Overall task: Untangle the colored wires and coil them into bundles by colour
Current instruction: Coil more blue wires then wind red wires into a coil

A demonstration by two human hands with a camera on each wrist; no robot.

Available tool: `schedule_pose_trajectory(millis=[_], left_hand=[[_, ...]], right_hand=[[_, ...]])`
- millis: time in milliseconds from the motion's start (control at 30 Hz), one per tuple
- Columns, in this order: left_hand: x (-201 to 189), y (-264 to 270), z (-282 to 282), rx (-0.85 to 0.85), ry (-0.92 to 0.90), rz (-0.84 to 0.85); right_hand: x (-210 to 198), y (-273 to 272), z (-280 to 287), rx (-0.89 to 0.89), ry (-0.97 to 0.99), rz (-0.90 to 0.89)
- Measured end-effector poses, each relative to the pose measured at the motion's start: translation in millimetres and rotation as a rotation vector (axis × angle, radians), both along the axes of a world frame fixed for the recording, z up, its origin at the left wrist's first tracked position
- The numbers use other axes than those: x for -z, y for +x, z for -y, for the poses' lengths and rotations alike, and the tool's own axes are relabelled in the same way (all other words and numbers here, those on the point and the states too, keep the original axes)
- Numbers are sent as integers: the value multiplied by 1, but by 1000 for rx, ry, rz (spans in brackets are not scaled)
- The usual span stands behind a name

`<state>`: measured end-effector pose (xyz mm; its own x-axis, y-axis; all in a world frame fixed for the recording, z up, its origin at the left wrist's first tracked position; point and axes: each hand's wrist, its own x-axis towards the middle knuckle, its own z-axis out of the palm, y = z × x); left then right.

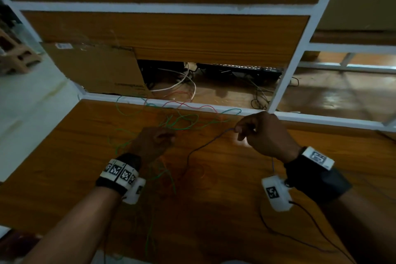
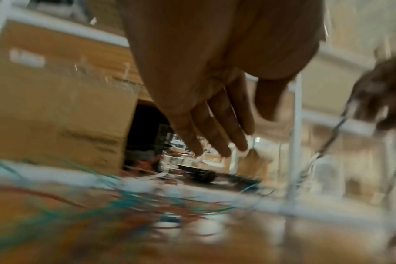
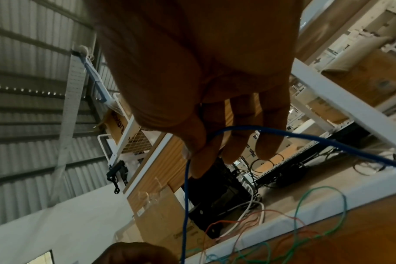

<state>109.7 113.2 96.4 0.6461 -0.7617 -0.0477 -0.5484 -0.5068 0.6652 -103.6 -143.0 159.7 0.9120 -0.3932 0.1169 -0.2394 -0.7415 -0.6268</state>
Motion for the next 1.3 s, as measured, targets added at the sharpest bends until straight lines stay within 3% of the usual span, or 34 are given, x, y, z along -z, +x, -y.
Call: schedule_pose_trajectory(millis=[167,367,467,533,600,700,800,867,933,1100,1200,1300], left_hand=[[7,-34,40,44,16,-103],[15,-27,28,75,32,40],[30,-10,3,0,7,150],[38,-3,-12,-62,94,85],[40,2,-11,-12,61,-23],[17,-14,22,22,-42,-86],[-2,-48,65,153,-137,-253],[5,-58,84,217,-132,-318],[17,-61,91,242,-71,-280],[22,-46,64,70,-177,-338],[10,-22,48,35,-2,-213],[2,-15,46,11,70,-81]], right_hand=[[-6,8,-17,-12,34,43],[-42,-15,2,37,45,88],[-68,-42,30,193,108,186],[-83,-58,43,278,102,232],[-81,-62,45,279,131,197],[-60,-47,27,208,148,128],[-44,-30,11,157,181,167],[-41,-23,6,124,188,193],[-44,-21,8,111,179,215],[-65,-55,43,268,111,270],[-57,-82,61,348,24,156],[-31,-86,66,322,-72,-109]])
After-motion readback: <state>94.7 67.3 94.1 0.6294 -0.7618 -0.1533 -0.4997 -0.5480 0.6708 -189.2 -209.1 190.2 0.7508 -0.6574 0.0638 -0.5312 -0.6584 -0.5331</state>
